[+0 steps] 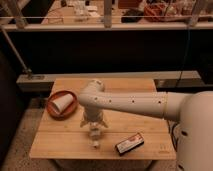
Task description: Stand the bottle upright
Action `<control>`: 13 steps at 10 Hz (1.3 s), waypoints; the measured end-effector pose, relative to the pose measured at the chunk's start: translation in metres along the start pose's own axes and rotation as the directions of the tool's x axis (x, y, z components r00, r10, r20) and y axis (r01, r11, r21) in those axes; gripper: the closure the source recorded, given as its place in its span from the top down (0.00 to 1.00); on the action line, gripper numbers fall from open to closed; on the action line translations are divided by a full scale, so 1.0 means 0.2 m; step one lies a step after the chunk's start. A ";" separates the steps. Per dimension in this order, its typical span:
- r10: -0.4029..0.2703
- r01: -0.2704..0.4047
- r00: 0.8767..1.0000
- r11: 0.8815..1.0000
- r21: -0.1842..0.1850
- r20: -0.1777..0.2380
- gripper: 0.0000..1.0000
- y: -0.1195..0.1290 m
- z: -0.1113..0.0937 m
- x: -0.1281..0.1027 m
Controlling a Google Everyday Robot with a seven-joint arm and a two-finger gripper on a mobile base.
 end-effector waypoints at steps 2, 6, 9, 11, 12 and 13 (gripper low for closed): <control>-0.005 0.005 0.999 1.000 -0.009 -0.032 0.80 0.02 0.05 -0.01; -0.016 0.013 0.999 0.999 -0.045 -0.051 0.80 0.06 0.16 0.00; 0.007 -0.010 0.999 0.997 -0.078 -0.041 0.69 0.12 0.26 -0.01; 0.025 -0.027 0.999 0.996 -0.090 -0.033 0.49 0.13 0.29 0.00; 0.032 -0.035 0.999 0.995 -0.091 -0.036 0.41 0.12 0.28 0.00; 0.042 -0.048 0.997 0.995 -0.089 -0.068 0.27 0.09 0.24 0.02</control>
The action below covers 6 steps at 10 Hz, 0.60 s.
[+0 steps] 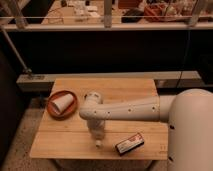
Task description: Stand the bottle upright
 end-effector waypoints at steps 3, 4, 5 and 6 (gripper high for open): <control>0.059 -0.057 0.996 0.998 0.039 -0.067 0.02 -0.07 -0.22 0.06; 0.105 -0.101 0.993 0.992 0.076 -0.059 0.00 -0.08 -0.34 0.09; 0.156 -0.150 0.987 0.981 0.124 -0.039 0.00 -0.08 -0.49 0.13; 0.198 -0.194 0.980 0.968 0.161 -0.010 0.00 -0.07 -0.60 0.16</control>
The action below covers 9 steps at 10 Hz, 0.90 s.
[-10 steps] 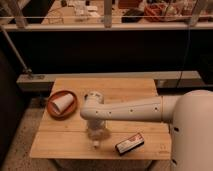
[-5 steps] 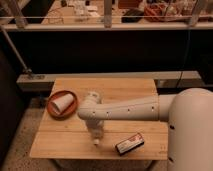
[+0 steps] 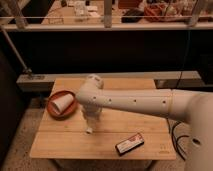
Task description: Stand the bottle upright
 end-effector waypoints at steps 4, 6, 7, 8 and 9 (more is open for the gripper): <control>0.293 -0.354 0.911 0.916 0.188 0.291 0.00 0.05 -0.32 0.17; 0.398 -0.567 0.788 0.765 0.304 0.469 0.00 0.19 -0.34 0.22; 0.420 -0.652 0.728 0.670 0.355 0.542 0.00 0.28 -0.33 0.25; 0.425 -0.722 0.669 0.567 0.397 0.610 0.00 0.37 -0.32 0.26; 0.424 -0.782 0.606 0.473 0.406 0.673 0.00 0.46 -0.31 0.26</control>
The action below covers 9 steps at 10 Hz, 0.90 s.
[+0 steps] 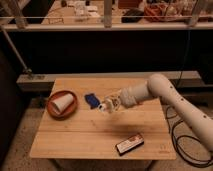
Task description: Stand the bottle upright
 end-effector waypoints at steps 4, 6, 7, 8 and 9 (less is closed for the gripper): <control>0.188 -0.221 0.964 0.958 0.180 0.188 0.00 0.17 -0.06 0.18; 0.213 -0.278 0.938 0.933 0.229 0.272 0.00 0.20 -0.05 0.26; 0.211 -0.292 0.924 0.927 0.236 0.319 0.00 0.20 -0.03 0.26; 0.212 -0.307 0.912 0.921 0.241 0.351 0.00 0.18 -0.03 0.26; 0.222 -0.319 0.902 0.920 0.228 0.369 0.00 0.17 -0.03 0.26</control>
